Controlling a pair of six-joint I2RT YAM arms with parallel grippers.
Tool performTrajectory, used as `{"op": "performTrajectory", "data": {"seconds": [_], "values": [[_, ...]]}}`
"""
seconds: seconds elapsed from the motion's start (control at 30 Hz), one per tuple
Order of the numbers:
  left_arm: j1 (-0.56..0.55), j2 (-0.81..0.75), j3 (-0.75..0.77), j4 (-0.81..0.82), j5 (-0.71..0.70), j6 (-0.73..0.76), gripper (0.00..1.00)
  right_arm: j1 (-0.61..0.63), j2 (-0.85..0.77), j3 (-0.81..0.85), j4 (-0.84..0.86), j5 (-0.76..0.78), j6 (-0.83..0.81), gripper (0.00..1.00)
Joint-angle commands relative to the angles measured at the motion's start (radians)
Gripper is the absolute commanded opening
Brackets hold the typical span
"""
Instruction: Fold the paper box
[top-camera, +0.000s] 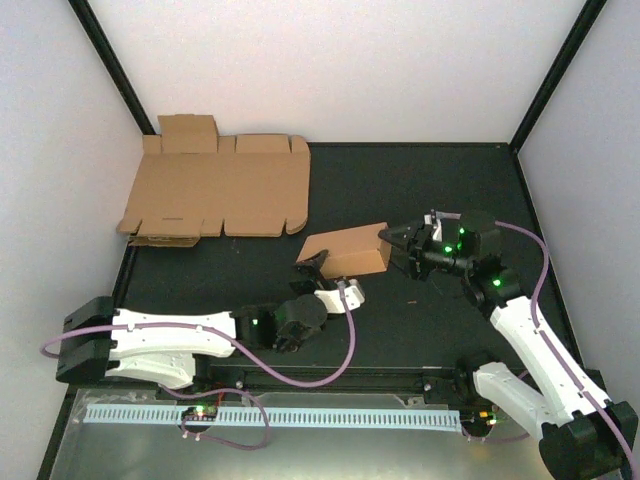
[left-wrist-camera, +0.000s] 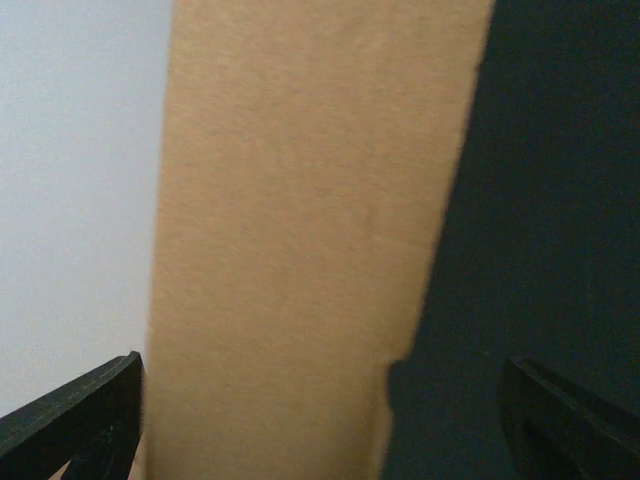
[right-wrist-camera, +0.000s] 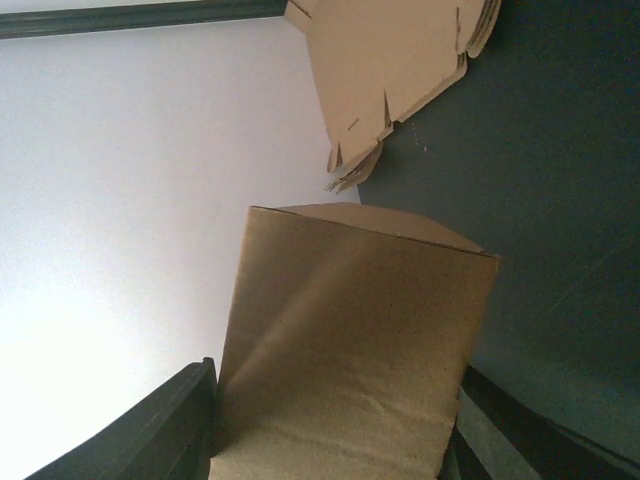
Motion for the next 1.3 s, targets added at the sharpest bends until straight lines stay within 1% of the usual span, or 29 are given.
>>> {"op": "performTrajectory", "data": {"seconds": [0.0, 0.03, 0.13, 0.2, 0.27, 0.33, 0.43, 0.53, 0.63, 0.7, 0.77, 0.87, 1.07, 1.13, 1.2, 1.27], "values": [[-0.008, -0.067, 0.007, -0.105, 0.099, -0.115, 0.99, -0.006, 0.004, -0.009, 0.089, 0.009, 0.011, 0.54], [-0.007, -0.087, 0.008, -0.132, 0.119, -0.15, 0.99, -0.006, 0.011, -0.008, 0.089, 0.028, 0.0, 0.52], [-0.011, -0.151, 0.013, -0.227, 0.192, -0.248, 0.99, -0.022, 0.04, -0.005, 0.104, 0.09, -0.042, 0.51], [-0.014, -0.2, 0.017, -0.284, 0.244, -0.338, 0.99, -0.038, 0.062, -0.012, 0.159, 0.136, -0.084, 0.51], [-0.015, -0.261, 0.011, -0.309, 0.338, -0.407, 0.99, -0.051, 0.083, -0.019, 0.19, 0.207, -0.123, 0.51], [-0.015, -0.327, -0.017, -0.28, 0.471, -0.431, 0.99, -0.068, 0.102, -0.034, 0.238, 0.274, -0.15, 0.5], [-0.014, -0.411, -0.071, -0.198, 0.618, -0.477, 0.99, -0.108, 0.133, -0.083, 0.379, 0.319, -0.173, 0.49], [-0.015, -0.467, -0.088, -0.177, 0.643, -0.548, 0.99, -0.148, 0.16, -0.1, 0.463, 0.37, -0.24, 0.49], [-0.012, -0.505, -0.108, -0.161, 0.629, -0.578, 0.99, -0.187, 0.165, -0.121, 0.493, 0.478, -0.314, 0.49], [-0.009, -0.524, -0.121, -0.154, 0.615, -0.591, 0.99, -0.23, 0.162, -0.155, 0.543, 0.527, -0.331, 0.48], [0.0, -0.54, -0.135, -0.148, 0.615, -0.607, 0.99, -0.305, 0.167, -0.198, 0.612, 0.503, -0.309, 0.47], [0.02, -0.547, -0.156, -0.142, 0.632, -0.631, 0.99, -0.4, 0.199, -0.25, 0.748, 0.425, -0.302, 0.47], [0.085, -0.524, -0.17, -0.135, 0.729, -0.66, 0.99, -0.58, 0.359, -0.27, 1.011, 0.321, -0.257, 0.47], [0.102, -0.514, -0.176, -0.125, 0.756, -0.666, 0.99, -0.618, 0.416, -0.272, 1.111, 0.337, -0.234, 0.47], [0.121, -0.505, -0.187, -0.104, 0.784, -0.673, 0.99, -0.624, 0.463, -0.262, 1.185, 0.388, -0.241, 0.47], [0.14, -0.493, -0.187, -0.091, 0.812, -0.681, 0.99, -0.624, 0.504, -0.224, 1.176, 0.446, -0.266, 0.47]]}}
